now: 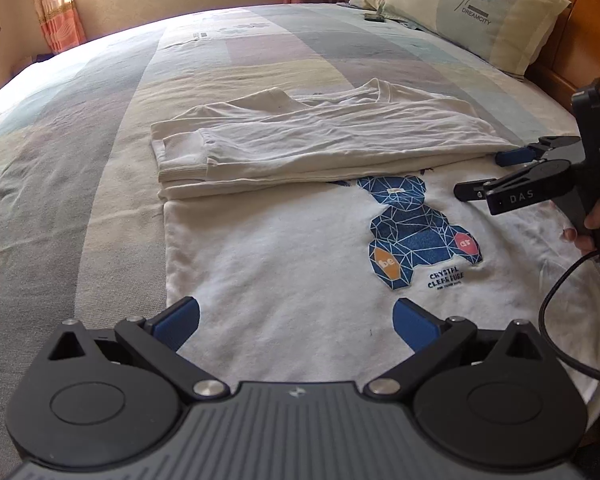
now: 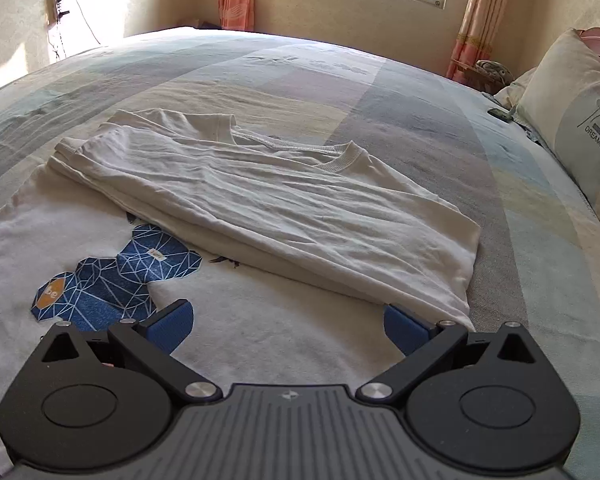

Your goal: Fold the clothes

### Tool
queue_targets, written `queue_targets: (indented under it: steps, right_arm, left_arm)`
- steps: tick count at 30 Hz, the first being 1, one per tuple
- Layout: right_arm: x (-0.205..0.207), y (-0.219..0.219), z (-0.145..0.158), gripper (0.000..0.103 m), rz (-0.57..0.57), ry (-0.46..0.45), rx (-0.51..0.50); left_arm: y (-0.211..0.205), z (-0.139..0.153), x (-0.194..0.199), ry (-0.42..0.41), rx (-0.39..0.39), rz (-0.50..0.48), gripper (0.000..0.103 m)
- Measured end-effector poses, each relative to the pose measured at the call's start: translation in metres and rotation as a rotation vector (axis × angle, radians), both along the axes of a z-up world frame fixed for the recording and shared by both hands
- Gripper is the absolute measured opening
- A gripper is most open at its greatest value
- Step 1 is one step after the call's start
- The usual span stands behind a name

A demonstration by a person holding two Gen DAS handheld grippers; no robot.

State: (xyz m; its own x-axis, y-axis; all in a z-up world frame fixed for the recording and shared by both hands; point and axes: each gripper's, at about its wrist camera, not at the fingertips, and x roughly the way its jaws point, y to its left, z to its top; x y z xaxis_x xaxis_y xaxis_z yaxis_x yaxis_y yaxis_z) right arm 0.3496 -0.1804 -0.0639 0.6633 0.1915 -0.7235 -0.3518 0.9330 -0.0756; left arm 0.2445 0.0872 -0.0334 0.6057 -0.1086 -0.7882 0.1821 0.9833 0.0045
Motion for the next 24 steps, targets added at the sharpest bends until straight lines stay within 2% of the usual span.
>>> queue_targets:
  steps: [3,7,12,16,24]
  right_arm:
    - [0.005,-0.026,-0.009,0.103,-0.044,0.031,0.087]
    - [-0.015,-0.046,-0.01,0.103,-0.06,0.027,0.111]
    - [-0.018,-0.042,-0.013,0.103,-0.088,0.004,0.099]
    - [-0.018,-0.042,-0.015,0.103,-0.104,-0.005,0.1]
    - [-0.02,-0.041,-0.015,0.103,-0.102,-0.014,0.096]
  left_arm:
    - [0.003,0.003,-0.007,-0.003,0.012,0.041,0.102]
    - [0.002,0.002,-0.005,-0.003,-0.011,0.044,0.102]
    - [-0.015,-0.005,0.014,-0.004,-0.026,0.003,0.102]
    - [-0.022,-0.018,0.024,0.018,-0.068,-0.019,0.102]
    - [-0.007,-0.028,0.013,0.041,-0.073,-0.028,0.102]
